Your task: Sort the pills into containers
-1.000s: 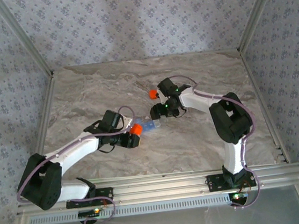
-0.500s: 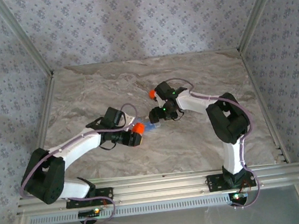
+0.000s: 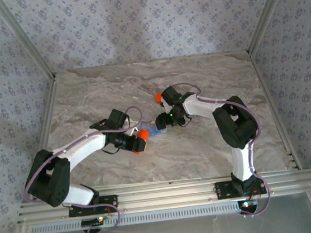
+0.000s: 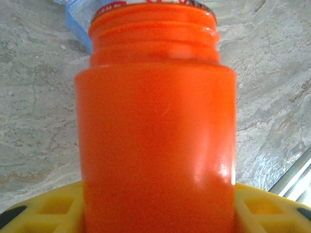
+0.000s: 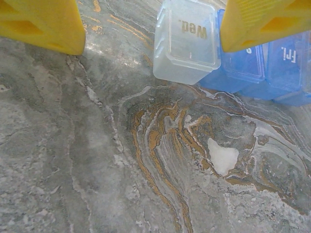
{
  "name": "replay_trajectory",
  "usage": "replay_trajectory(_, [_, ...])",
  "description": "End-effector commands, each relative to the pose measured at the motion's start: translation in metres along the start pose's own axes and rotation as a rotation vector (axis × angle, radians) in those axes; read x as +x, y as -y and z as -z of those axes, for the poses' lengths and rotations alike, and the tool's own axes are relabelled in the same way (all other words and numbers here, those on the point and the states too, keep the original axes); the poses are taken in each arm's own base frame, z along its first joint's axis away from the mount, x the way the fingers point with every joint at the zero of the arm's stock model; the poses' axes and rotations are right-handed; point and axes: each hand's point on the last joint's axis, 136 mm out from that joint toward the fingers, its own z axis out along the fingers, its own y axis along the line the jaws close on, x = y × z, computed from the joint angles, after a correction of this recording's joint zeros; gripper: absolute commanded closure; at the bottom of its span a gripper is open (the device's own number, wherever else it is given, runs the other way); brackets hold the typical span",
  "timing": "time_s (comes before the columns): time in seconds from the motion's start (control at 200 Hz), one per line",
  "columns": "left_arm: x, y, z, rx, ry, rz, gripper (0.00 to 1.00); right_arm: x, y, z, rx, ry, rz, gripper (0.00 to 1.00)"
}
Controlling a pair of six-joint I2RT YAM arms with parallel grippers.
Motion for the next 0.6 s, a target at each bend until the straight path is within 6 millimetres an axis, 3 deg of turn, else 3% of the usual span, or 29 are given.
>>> replay_trajectory(0.0, [-0.002,0.003,0.005,0.005,-0.036,-0.012,1.0,0.004,0.002,-0.009,0.014,-0.015,-0.003,0.25])
replay_trajectory(0.595, [0.002,-0.008,-0.002,-0.05,-0.166,0.025,1.0,0.007,0.002,-0.012,0.01,-0.033,-0.002,0.25])
